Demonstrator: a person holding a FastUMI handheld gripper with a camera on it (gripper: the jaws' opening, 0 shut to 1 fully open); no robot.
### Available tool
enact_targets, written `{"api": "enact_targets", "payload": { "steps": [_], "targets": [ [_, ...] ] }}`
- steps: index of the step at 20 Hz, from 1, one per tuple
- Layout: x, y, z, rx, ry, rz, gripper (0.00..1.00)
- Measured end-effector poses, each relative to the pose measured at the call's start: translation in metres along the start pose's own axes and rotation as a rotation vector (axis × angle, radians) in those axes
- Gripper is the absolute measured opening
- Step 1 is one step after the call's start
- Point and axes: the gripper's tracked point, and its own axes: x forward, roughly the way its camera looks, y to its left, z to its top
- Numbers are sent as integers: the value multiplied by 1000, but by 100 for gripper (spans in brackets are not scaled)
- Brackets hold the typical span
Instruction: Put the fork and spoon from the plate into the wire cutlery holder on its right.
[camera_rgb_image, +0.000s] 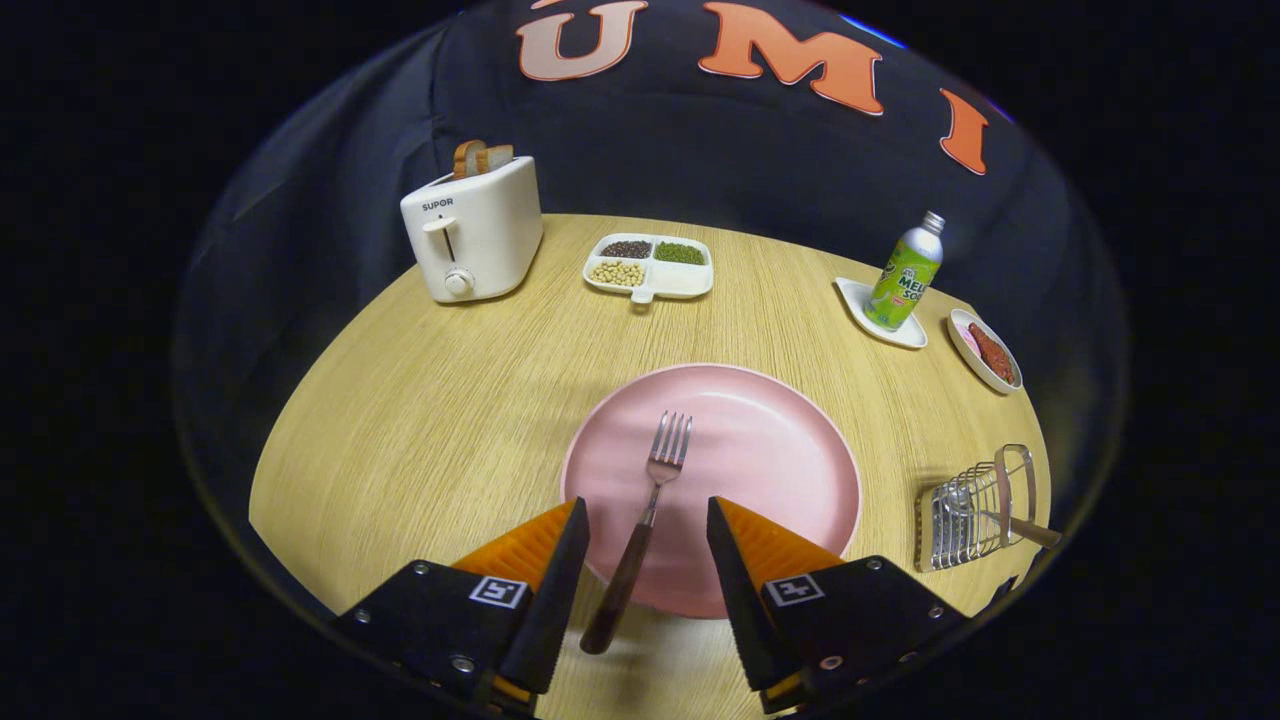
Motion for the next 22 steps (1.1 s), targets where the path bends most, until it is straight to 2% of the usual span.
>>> {"api": "enact_targets", "payload": {
  "steps": [2,3,12,17,22],
  "targets": [
    [6,0,-2,-3,11,-11,61],
    [9,1,-5,-2,20,-13,53],
    [24,2,-18,17,77,-9,25],
    [26,-7,-20,59,99,-7,4],
    [4,-16,-8,121,73,46,4]
  ]
}}
